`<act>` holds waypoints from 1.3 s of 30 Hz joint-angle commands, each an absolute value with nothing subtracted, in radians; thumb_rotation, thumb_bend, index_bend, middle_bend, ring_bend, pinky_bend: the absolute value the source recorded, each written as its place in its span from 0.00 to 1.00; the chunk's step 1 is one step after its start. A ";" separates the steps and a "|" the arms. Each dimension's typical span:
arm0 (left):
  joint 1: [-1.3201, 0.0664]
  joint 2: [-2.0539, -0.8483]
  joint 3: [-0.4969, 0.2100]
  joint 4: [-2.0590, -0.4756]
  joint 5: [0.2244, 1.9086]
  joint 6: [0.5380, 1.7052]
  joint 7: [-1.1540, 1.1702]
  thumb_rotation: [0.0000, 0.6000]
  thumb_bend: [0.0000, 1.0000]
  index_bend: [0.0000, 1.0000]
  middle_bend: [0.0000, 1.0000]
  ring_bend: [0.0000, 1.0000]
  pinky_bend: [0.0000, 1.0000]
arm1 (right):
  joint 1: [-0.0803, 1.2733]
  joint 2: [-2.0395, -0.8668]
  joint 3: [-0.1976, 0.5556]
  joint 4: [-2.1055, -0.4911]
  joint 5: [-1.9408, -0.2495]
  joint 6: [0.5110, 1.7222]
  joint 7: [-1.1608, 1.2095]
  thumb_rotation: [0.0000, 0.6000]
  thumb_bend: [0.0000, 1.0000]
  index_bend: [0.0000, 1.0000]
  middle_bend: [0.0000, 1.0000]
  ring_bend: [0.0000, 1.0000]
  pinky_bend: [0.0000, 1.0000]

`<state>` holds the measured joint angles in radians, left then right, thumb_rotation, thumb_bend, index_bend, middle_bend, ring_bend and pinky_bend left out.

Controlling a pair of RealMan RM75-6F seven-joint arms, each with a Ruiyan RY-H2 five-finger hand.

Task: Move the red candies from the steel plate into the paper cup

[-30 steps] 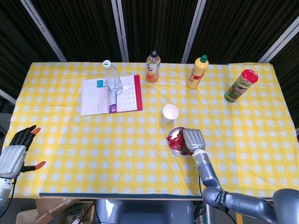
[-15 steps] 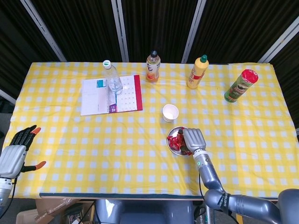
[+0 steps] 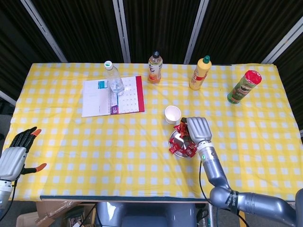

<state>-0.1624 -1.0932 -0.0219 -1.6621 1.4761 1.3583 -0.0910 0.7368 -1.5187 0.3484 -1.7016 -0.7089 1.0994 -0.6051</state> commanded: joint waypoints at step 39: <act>-0.183 -1.078 -0.030 -1.695 1.423 1.299 -0.095 1.00 0.03 0.00 0.00 0.00 0.00 | 0.982 -1.700 0.400 -1.230 -0.576 0.885 -0.478 1.00 0.51 0.64 0.81 0.90 1.00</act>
